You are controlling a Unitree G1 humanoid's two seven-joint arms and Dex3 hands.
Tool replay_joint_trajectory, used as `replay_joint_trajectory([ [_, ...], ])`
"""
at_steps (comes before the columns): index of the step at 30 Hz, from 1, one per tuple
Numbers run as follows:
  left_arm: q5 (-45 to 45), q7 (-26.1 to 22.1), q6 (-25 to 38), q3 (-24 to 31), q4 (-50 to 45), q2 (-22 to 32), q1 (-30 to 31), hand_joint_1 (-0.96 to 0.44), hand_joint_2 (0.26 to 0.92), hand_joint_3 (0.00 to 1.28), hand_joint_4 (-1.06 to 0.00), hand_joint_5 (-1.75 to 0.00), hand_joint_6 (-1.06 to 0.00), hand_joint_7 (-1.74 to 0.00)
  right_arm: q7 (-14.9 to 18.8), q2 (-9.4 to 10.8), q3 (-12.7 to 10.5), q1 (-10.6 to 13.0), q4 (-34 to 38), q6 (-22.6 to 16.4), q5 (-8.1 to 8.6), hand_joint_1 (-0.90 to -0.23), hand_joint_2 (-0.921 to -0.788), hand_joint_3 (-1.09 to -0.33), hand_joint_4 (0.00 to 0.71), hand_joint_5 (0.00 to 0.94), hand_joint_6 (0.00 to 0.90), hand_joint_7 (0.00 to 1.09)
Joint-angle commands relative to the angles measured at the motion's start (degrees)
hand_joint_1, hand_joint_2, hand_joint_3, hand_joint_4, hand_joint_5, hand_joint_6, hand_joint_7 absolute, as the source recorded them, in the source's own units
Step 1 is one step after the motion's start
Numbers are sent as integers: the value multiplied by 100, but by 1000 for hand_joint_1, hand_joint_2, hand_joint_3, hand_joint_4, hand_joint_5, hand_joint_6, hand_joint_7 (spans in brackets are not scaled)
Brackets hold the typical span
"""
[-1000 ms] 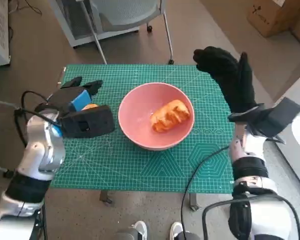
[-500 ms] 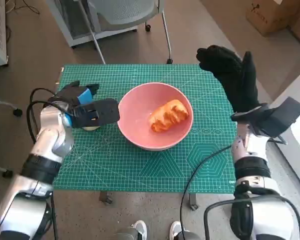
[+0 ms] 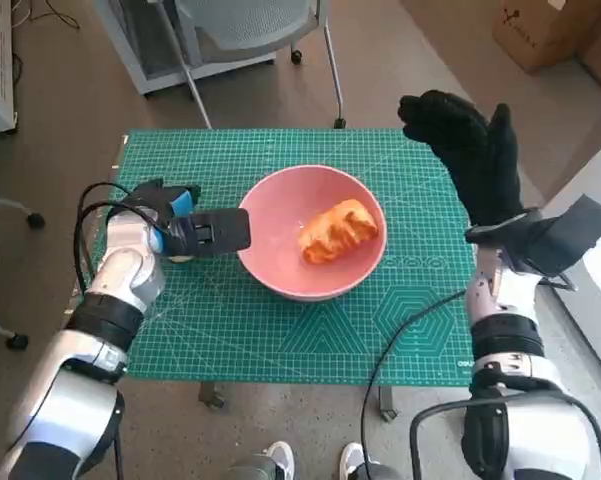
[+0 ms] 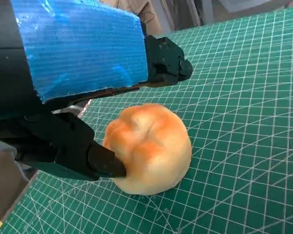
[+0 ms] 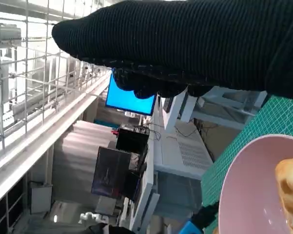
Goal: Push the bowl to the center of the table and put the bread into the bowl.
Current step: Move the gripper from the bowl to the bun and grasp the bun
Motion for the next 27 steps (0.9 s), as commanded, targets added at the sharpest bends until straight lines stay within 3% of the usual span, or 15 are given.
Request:
replay_joint_trajectory([
  [1,-191,64,-76,65,440,-63,-144,87,868,106,-13,-5,-161,0,5,-35,-36,157,70,39,4,-659,-921,-661,214,2,342,6],
  [6,-312,141,-187,87,767,-119,-254,52,858,100,-50,-17,-160,-1,42,-26,-61,170,67,21,23,-650,-921,-663,209,0,338,3],
  [10,-380,279,-366,53,983,-167,-291,99,868,106,-93,-25,-185,-12,39,-30,-58,164,68,22,9,-645,-921,-665,207,0,338,2],
  [12,-386,362,-503,22,1085,-183,-292,107,876,111,-236,-93,-207,-19,46,-32,-61,162,67,30,12,-646,-921,-665,205,0,337,2],
  [13,-387,396,-568,8,1132,-187,-294,194,892,169,-312,-588,-225,-23,50,-32,-62,162,64,32,13,-649,-921,-666,203,0,337,2],
  [15,-412,457,-671,15,1193,-188,-284,270,899,230,-383,-1023,-251,-28,65,-33,-70,163,54,42,27,-653,-921,-666,202,0,336,1],
  [17,-442,534,-740,36,1208,-179,-250,322,873,310,-443,-1290,-290,-25,93,-35,-86,164,45,53,50,-657,-921,-666,200,0,336,1],
  [20,-461,683,-793,43,1212,-177,-197,345,839,369,-488,-1383,-335,-26,141,-34,-112,169,36,60,81,-664,-921,-667,200,0,336,1],
  [24,-409,977,-853,-27,1224,-195,-132,354,899,236,-534,-1382,-512,-65,180,-39,-143,165,50,80,106,-668,-921,-668,199,0,336,1],
  [26,-416,1121,-908,-33,1225,-197,-99,357,910,198,-558,-1360,-594,-263,204,-36,-159,166,54,90,121,-669,-921,-669,199,0,337,1],
  [27,-424,1178,-933,-34,1227,-198,-87,228,914,170,-575,-1350,-593,-573,217,-33,-166,167,56,93,127,-669,-921,-669,199,0,337,1],
])
